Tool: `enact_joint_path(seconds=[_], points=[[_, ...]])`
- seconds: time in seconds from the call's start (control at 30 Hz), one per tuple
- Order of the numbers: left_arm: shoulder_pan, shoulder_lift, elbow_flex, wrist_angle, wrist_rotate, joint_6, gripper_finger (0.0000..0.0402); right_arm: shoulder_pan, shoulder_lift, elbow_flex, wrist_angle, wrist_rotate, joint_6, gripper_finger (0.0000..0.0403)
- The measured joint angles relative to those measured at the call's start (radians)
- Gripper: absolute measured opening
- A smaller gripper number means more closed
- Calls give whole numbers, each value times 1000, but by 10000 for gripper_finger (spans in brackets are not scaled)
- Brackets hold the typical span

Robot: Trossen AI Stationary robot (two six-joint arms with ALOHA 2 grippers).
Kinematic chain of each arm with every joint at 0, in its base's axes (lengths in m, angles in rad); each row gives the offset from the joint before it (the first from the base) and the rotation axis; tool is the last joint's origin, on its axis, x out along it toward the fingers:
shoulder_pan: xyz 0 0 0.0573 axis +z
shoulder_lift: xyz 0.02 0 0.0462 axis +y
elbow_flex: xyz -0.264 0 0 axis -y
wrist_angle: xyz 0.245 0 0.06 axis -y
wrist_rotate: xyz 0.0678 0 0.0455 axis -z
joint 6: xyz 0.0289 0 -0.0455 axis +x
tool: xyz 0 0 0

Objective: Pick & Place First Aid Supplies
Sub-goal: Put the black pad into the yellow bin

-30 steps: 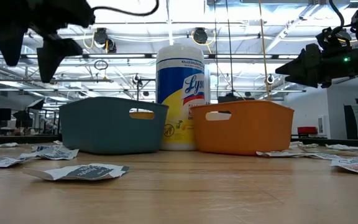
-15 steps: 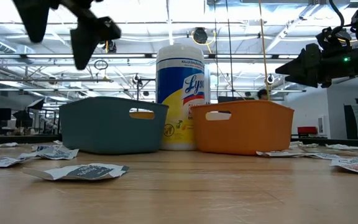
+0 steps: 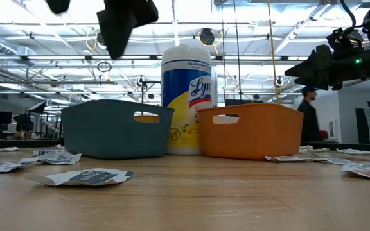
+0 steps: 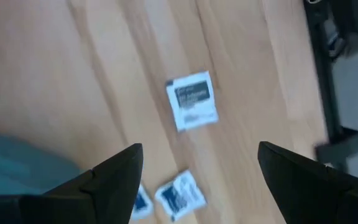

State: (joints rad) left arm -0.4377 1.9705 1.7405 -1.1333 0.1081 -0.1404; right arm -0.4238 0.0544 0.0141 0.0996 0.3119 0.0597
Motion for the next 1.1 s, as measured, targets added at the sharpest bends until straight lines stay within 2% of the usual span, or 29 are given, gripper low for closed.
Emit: enact_joint_path(seconds=[0.1,0.57,0.8,0.93,1.1], points=[[-20,41,0,25,-35,-1,324,0,0,0,0,0,0,377],[-45,217,0,138,-33,0,324,0,0,0,0,0,0,377],[-45,272,-2,138,-31,-2,320,0,0,0,0,0,0,377],[-52,277,-1,141,-40,1,274,0,0,0,0,0,0,377],[-50,278,-2,140,-51,2,166,0,0,0,0,0,0,377]])
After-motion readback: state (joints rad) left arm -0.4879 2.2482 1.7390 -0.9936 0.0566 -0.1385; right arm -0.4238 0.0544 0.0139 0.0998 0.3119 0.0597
